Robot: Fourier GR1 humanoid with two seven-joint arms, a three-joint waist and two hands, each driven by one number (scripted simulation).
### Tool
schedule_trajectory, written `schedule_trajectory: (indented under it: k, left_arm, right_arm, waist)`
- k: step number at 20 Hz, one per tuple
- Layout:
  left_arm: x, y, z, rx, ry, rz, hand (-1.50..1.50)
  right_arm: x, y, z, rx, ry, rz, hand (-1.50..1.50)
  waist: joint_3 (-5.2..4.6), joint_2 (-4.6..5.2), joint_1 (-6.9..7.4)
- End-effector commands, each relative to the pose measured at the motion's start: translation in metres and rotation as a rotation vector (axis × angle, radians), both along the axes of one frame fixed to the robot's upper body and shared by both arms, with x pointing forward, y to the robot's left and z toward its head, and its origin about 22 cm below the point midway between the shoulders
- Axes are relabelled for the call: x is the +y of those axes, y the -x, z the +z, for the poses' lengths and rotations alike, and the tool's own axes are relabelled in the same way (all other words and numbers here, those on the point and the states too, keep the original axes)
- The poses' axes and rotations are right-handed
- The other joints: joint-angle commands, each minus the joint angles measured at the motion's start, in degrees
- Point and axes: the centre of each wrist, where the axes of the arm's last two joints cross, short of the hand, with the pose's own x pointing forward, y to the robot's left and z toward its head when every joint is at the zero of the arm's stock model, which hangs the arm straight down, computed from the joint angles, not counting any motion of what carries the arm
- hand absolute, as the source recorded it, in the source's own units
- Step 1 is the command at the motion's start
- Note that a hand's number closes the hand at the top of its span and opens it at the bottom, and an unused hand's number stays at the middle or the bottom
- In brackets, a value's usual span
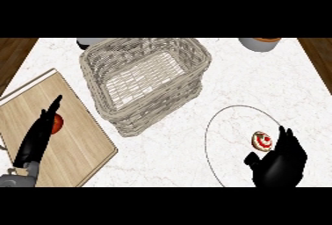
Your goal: Pick the cupcake from the placemat and place it in the basket
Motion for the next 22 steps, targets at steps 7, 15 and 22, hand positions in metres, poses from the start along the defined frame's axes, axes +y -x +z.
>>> schedule_trajectory:
  k: [7,15,22]
  left_arm:
    - [-0.009,0.008,-0.022,0.113,0.053,0.010,0.00]
    - [-0.012,0.007,-0.027,0.106,0.046,0.002,0.00]
    - [-0.022,-0.008,-0.004,0.053,0.041,-0.075,0.00]
  right_arm:
    - [0.002,-0.023,-0.014,0.098,-0.071,0.138,1.50]
    - [0.008,-0.031,-0.022,0.116,0.045,0.128,1.50]
    - [0.034,-0.019,-0.022,0.452,0.172,0.580,1.50]
  waist:
    - [0.41,1.67,0.56]
    - [0.37,1.74,0.53]
    - [0.39,3.80,5.94]
